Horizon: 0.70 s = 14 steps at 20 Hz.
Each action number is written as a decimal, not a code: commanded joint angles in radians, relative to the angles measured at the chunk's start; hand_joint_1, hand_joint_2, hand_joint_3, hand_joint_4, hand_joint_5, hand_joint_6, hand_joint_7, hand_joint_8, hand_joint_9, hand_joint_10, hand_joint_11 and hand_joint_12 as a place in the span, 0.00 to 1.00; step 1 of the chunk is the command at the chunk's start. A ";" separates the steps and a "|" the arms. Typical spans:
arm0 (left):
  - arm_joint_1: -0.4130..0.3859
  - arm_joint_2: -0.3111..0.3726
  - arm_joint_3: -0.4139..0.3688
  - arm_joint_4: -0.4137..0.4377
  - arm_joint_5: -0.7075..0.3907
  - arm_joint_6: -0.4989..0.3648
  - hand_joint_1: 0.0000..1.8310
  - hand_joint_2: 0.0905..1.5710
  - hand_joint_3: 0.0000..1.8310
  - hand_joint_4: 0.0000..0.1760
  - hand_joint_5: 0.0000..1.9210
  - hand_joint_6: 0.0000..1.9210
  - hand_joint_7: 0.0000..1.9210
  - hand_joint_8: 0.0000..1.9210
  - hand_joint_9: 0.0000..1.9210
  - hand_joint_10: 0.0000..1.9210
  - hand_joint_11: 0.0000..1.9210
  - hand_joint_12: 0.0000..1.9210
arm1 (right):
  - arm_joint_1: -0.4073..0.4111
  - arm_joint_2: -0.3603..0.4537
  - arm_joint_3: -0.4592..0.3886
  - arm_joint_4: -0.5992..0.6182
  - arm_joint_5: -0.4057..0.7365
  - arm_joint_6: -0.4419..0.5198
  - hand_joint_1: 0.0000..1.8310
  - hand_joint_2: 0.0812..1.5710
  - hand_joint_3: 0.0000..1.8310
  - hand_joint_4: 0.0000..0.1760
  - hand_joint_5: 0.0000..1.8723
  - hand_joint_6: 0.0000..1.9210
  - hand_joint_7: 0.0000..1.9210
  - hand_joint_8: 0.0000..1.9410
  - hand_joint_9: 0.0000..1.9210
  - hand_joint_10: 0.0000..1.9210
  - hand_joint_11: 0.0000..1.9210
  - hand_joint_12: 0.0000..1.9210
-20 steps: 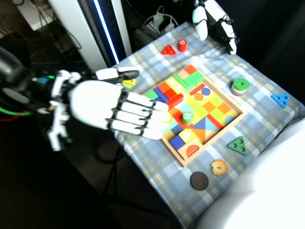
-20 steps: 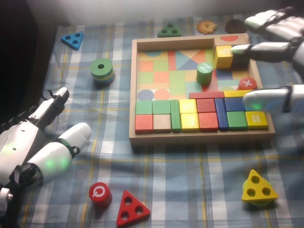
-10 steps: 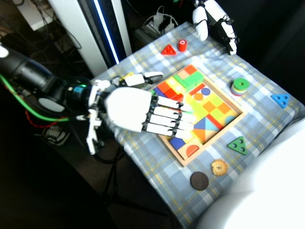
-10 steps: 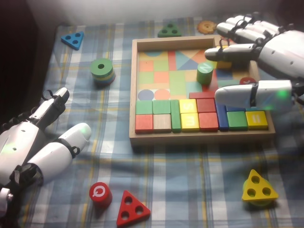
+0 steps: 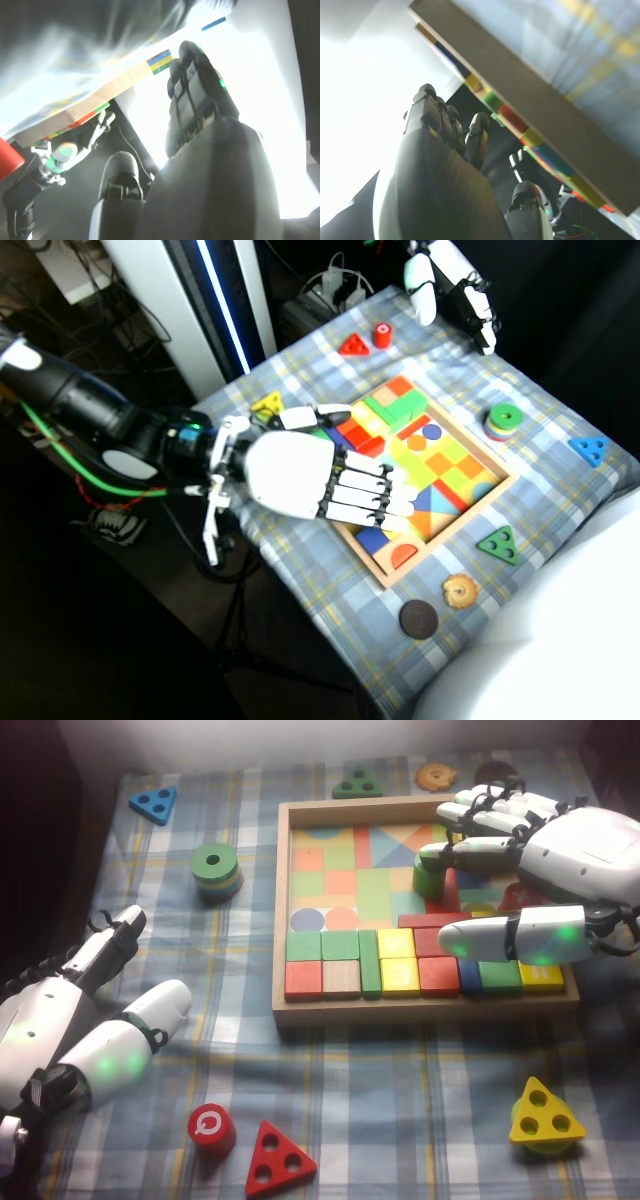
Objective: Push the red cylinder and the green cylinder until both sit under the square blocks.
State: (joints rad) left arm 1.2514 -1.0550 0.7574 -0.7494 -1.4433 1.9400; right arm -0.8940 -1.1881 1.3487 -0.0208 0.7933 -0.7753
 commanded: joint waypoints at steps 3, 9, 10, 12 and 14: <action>-0.007 0.001 0.000 0.049 -0.109 -0.004 0.00 0.81 0.00 0.23 0.07 0.00 0.17 0.00 0.19 0.00 0.19 0.03 | 0.019 0.025 -0.011 -0.018 0.062 0.007 0.00 0.58 0.00 0.44 0.22 0.00 0.02 0.00 0.00 0.00 0.00 0.00; -0.006 0.003 -0.001 0.048 -0.109 -0.004 0.00 0.82 0.00 0.22 0.07 0.00 0.16 0.00 0.19 0.00 0.18 0.02 | -0.023 0.145 -0.097 -0.032 0.047 0.007 0.00 0.59 0.01 0.55 0.21 0.00 0.02 0.00 0.00 0.00 0.00 0.00; -0.006 0.002 -0.001 0.048 -0.109 -0.004 0.00 0.81 0.00 0.21 0.07 0.00 0.15 0.00 0.18 0.00 0.17 0.02 | -0.032 0.162 -0.110 -0.032 0.047 0.007 0.00 0.59 0.00 0.50 0.22 0.00 0.03 0.00 0.00 0.00 0.00 0.00; -0.006 0.002 -0.001 0.048 -0.109 -0.004 0.00 0.81 0.00 0.29 0.07 0.00 0.16 0.00 0.17 0.00 0.17 0.02 | -0.045 0.189 -0.136 -0.032 0.048 0.007 0.00 0.60 0.00 0.52 0.21 0.00 0.02 0.00 0.00 0.00 0.00 0.00; -0.005 0.002 -0.002 0.048 -0.110 -0.004 0.00 0.81 0.00 0.28 0.07 0.00 0.17 0.00 0.19 0.01 0.19 0.03 | -0.053 0.211 -0.161 -0.032 0.056 0.006 0.00 0.58 0.00 0.58 0.21 0.00 0.02 0.00 0.00 0.00 0.00 0.00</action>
State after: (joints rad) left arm 1.2518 -1.0550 0.7570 -0.7494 -1.4437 1.9400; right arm -0.9527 -0.9764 1.1843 -0.0677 0.7341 -0.7712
